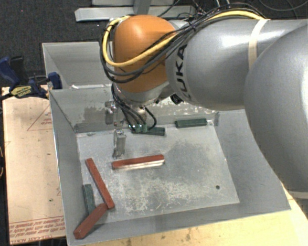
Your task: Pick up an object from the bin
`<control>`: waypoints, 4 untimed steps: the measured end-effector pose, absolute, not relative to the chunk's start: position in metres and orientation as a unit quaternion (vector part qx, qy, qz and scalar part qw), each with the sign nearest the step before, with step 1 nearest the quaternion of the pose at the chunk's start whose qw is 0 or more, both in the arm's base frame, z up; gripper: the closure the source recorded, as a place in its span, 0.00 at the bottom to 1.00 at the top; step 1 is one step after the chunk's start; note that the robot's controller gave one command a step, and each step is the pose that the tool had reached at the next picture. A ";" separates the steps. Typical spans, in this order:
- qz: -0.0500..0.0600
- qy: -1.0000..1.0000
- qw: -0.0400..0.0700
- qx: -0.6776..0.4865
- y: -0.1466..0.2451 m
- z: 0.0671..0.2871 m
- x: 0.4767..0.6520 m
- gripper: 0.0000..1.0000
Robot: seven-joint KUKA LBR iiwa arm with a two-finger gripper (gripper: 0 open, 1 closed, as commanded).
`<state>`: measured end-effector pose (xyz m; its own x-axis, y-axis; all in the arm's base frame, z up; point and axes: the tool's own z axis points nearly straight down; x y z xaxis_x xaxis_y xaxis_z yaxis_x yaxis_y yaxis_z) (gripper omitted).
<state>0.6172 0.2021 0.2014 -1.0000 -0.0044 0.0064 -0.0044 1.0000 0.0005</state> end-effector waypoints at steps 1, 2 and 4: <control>-0.001 -1.000 -0.001 0.001 0.201 0.207 0.619 0.00; -0.002 -1.000 -0.003 -0.025 0.189 0.157 0.583 0.00; -0.001 -0.988 -0.001 0.155 0.146 0.088 0.602 1.00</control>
Offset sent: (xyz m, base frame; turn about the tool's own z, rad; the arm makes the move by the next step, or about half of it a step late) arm -0.0678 -0.0244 -0.0900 0.1020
